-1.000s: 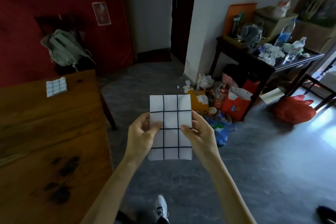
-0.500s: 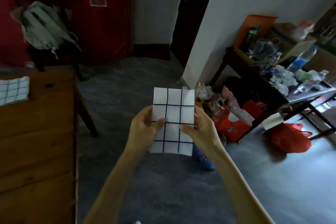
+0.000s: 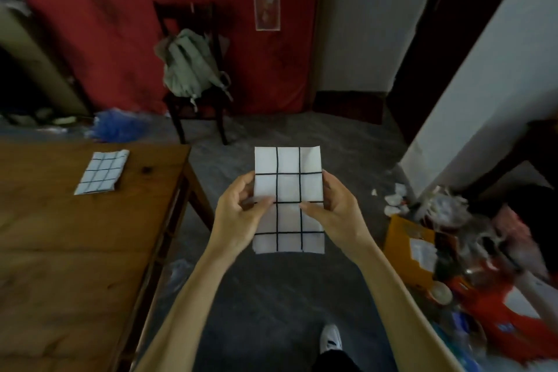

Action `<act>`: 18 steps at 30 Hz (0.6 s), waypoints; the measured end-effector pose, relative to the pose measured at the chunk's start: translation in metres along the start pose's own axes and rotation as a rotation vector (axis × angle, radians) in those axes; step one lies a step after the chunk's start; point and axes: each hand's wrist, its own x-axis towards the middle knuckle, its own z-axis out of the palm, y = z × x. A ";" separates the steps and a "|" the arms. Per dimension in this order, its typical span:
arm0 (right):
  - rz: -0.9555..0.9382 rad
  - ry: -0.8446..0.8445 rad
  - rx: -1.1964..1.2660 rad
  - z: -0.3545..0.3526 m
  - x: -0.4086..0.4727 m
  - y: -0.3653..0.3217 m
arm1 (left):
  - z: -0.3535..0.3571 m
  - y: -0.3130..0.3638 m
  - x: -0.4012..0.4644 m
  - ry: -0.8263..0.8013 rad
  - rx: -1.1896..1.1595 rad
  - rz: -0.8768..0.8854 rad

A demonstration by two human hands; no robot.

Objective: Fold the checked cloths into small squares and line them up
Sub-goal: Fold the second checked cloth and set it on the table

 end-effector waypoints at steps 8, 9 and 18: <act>0.056 -0.161 0.107 -0.068 0.142 0.008 | 0.065 0.027 0.104 0.136 0.129 0.004; 0.064 -0.183 0.117 -0.071 0.155 0.010 | 0.070 0.028 0.115 0.157 0.136 -0.004; 0.114 -0.324 0.097 -0.054 0.295 0.046 | 0.069 -0.015 0.230 0.337 0.170 -0.104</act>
